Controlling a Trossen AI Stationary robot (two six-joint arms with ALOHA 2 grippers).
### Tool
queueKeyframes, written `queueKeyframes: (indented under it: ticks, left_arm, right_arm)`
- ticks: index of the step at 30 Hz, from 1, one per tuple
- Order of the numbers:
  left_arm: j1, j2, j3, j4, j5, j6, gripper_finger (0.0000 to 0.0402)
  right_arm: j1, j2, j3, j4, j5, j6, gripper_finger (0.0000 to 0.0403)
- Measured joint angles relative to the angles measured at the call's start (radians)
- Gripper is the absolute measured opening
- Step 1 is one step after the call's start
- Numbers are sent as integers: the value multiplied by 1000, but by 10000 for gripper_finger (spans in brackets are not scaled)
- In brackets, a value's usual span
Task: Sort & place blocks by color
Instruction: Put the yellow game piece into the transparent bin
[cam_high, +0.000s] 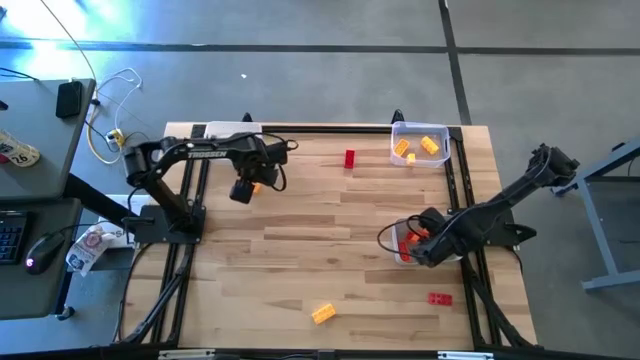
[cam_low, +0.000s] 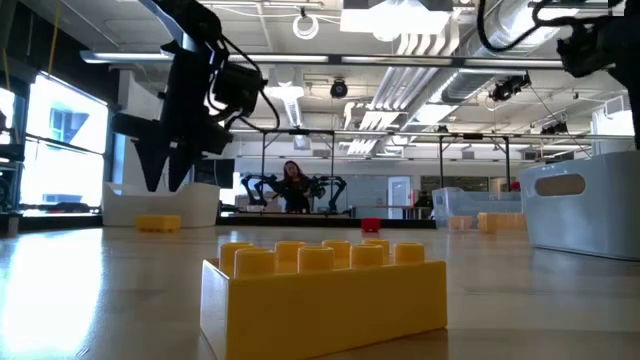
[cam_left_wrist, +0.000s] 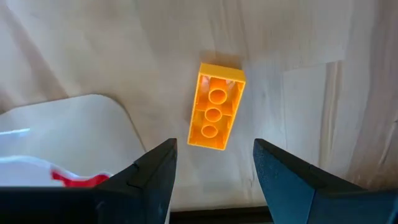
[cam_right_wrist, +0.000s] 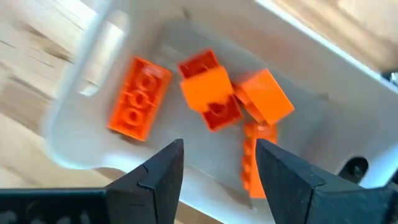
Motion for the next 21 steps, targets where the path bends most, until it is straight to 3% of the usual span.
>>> queueKeyframes:
  ticks: [7, 13, 21]
  left_arm:
    - [-2, 104, 0, 1, -13, -8, 200]
    - [-2, 172, 0, 23, -153, -62, 200]
    - [-2, 194, 0, 27, -127, -59, 200]
  right_arm:
    - [0, 0, 71, -3, 89, -47, 185]
    - [0, 0, 88, -4, 132, -75, 185]
    - [0, 0, 88, -9, 131, -86, 185]
